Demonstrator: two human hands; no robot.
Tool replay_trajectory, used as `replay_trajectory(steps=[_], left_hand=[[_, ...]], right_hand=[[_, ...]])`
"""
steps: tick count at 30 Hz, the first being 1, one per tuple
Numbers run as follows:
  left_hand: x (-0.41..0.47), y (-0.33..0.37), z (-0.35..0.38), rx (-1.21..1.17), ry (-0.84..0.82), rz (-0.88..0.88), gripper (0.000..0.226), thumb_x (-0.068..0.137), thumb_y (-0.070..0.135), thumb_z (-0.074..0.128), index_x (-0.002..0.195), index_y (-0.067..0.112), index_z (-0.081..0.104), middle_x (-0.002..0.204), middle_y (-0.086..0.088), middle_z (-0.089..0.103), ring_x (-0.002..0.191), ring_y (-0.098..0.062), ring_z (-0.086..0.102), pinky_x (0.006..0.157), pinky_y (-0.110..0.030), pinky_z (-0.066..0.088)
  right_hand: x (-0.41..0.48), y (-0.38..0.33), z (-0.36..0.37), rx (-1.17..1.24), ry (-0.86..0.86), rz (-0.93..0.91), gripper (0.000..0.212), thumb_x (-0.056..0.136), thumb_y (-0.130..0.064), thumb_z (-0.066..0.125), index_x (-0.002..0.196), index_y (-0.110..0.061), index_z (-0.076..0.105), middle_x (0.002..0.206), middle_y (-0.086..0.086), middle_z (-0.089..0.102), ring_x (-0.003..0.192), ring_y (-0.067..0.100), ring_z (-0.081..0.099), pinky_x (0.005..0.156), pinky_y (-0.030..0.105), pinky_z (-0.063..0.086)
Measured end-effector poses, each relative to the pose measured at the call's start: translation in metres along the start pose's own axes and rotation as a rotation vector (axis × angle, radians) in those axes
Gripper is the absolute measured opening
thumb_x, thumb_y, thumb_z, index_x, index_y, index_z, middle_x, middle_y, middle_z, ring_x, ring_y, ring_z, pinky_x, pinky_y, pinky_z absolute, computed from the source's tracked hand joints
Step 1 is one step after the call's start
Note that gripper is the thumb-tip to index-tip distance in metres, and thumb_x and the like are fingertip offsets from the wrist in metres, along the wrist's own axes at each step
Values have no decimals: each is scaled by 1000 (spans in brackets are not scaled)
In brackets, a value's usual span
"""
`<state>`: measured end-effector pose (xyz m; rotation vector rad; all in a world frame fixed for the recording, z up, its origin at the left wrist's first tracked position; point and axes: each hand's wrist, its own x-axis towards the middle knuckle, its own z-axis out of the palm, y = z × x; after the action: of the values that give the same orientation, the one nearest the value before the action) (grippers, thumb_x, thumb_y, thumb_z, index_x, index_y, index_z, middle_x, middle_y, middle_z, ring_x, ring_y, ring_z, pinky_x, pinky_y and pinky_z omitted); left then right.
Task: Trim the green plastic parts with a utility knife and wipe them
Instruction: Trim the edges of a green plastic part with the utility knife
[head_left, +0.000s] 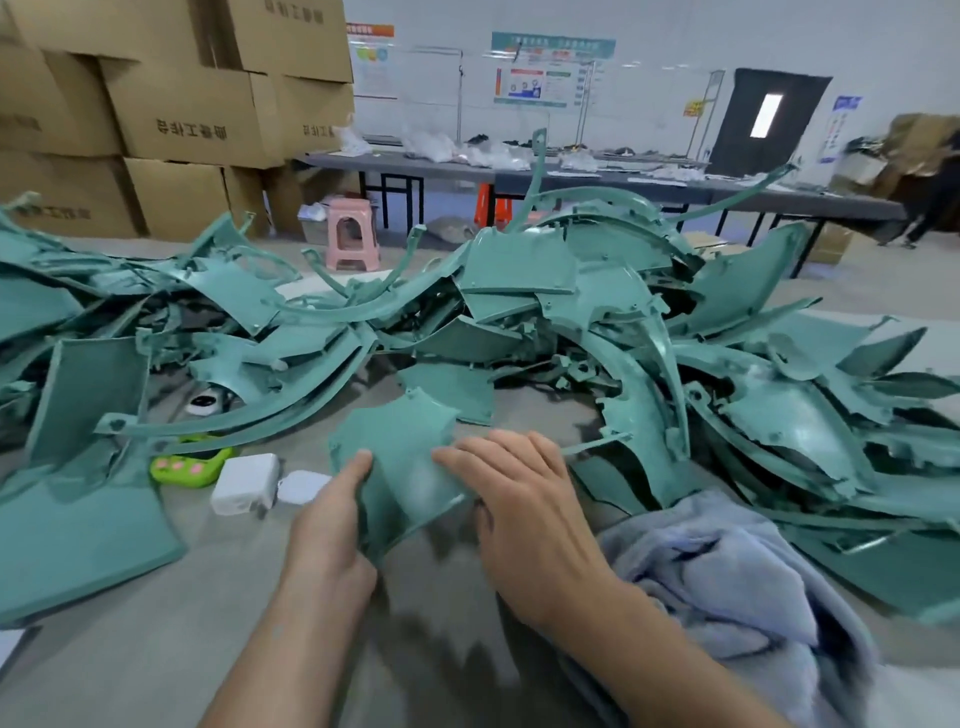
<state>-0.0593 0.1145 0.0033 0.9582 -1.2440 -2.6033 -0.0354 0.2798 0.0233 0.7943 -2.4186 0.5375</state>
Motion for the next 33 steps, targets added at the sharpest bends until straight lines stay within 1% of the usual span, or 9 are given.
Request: replay_trajectory(steps=[3, 6, 10, 13, 19, 23, 27, 30, 33], left_hand=[[0, 14, -11, -136, -12, 10, 17, 98, 28, 67, 105, 14, 73, 94, -4, 80, 73, -19, 77, 56, -36, 61], [0, 31, -23, -232, 32, 193, 21, 101, 26, 62, 119, 20, 69, 115, 2, 76, 91, -12, 76, 71, -37, 63], [-7, 35, -29, -331, -39, 203, 33, 105, 28, 50, 135, 22, 64, 122, 4, 74, 103, -17, 72, 57, -34, 62], [-13, 27, -23, -351, -58, 296, 24, 101, 23, 53, 115, 20, 72, 114, 7, 77, 106, -15, 73, 87, -37, 61], [-16, 17, -18, -367, -167, 401, 48, 87, 0, 48, 74, 29, 83, 100, 9, 79, 93, -16, 76, 94, -47, 58], [-12, 11, -16, -367, -216, 367, 53, 83, -8, 42, 83, 25, 84, 115, 3, 77, 104, -23, 74, 101, -53, 54], [-12, 6, -14, -314, -239, 377, 55, 78, -12, 40, 99, 20, 80, 120, 1, 75, 107, -27, 73, 99, -52, 55], [-9, 3, -18, -234, -282, 368, 54, 75, -13, 42, 91, 21, 80, 114, 2, 76, 103, -27, 74, 91, -47, 59], [-6, 4, -17, -160, -302, 413, 52, 77, -18, 46, 77, 21, 81, 93, 7, 77, 91, -20, 73, 92, -41, 58]], right_hand=[[-23, 3, -13, 95, 107, 184, 67, 79, -13, 68, 142, -27, 50, 147, -15, 50, 141, 11, 39, 117, 27, 26], [-44, 15, -30, -35, 215, 398, 13, 86, -29, 64, 91, -31, 52, 87, -19, 54, 84, 10, 54, 75, 30, 41], [-60, 49, -48, -311, -154, 766, 47, 93, -49, 56, 60, -17, 48, 47, -1, 50, 48, 15, 50, 47, 29, 34], [-57, 75, -68, -267, -192, 840, 43, 89, -40, 61, 57, -11, 55, 43, 0, 52, 44, 18, 55, 43, 23, 34], [-68, 113, -119, -584, 66, 989, 29, 80, -30, 76, 57, -26, 58, 51, -5, 52, 52, 18, 43, 63, 28, 39], [-62, 77, -101, -472, 160, 571, 11, 76, -22, 78, 78, -31, 72, 85, -9, 66, 94, 21, 51, 94, 38, 30], [-57, 30, -70, -449, -190, 422, 38, 84, -57, 60, 111, -30, 60, 98, -9, 63, 100, 22, 57, 85, 38, 35], [-59, 39, -78, -385, -458, 477, 33, 82, -38, 65, 114, -36, 58, 95, -8, 68, 90, 22, 65, 68, 33, 35], [-59, 65, -114, -470, -309, 686, 22, 78, -39, 55, 91, -34, 72, 78, -7, 70, 69, 20, 61, 55, 27, 39]])
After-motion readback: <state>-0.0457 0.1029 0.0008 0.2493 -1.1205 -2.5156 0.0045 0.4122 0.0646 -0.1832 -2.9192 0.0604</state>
